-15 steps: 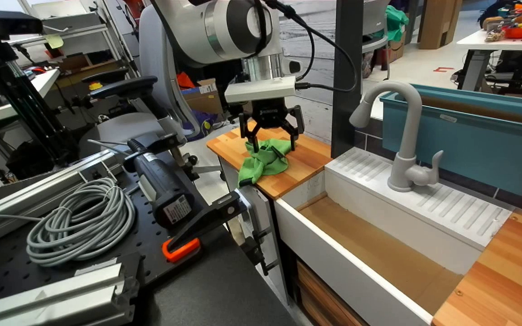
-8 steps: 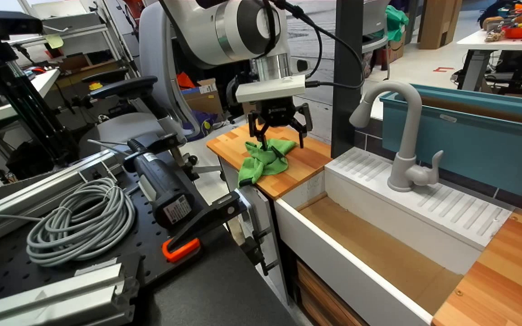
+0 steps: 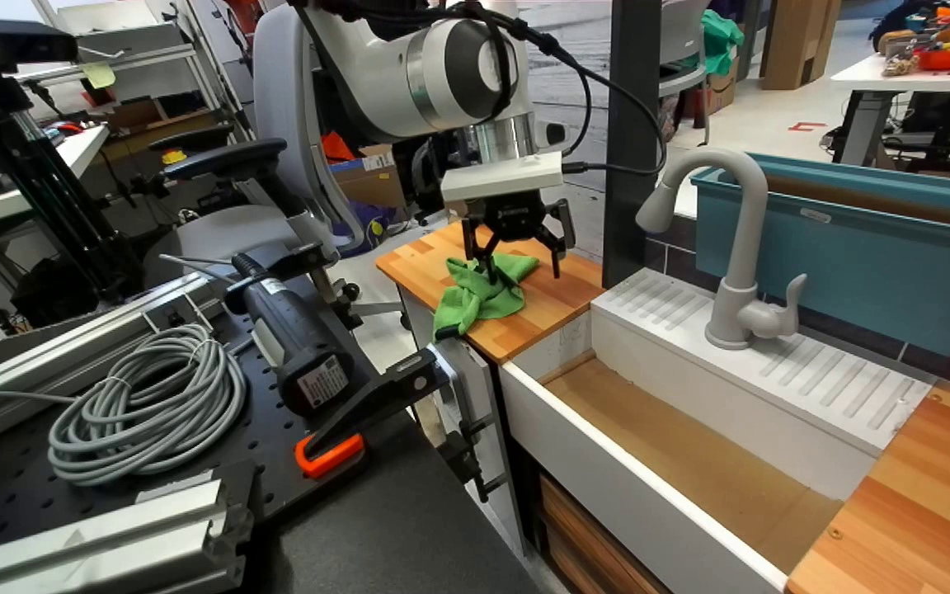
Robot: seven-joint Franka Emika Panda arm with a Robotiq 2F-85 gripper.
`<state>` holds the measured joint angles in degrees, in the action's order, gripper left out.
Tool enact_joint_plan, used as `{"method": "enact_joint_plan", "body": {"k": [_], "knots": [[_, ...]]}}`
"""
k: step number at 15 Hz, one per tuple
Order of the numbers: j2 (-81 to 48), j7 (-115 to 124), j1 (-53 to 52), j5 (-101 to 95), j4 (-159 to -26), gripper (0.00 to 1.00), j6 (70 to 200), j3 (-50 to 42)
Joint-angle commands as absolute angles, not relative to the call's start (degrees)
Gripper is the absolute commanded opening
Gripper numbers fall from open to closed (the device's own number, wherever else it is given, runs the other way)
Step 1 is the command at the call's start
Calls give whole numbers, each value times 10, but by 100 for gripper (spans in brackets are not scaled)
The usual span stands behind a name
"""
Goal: Unfold the towel on the table
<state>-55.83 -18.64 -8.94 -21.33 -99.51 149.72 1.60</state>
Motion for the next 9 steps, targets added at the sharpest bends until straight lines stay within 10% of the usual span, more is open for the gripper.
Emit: {"method": "enact_joint_plan", "body": {"k": [1, 9], "knots": [[-577, -170, -107, -224, -968, 66, 1497, 2], [-598, -169, -112, -225, -950, 5, 1490, -4]]}}
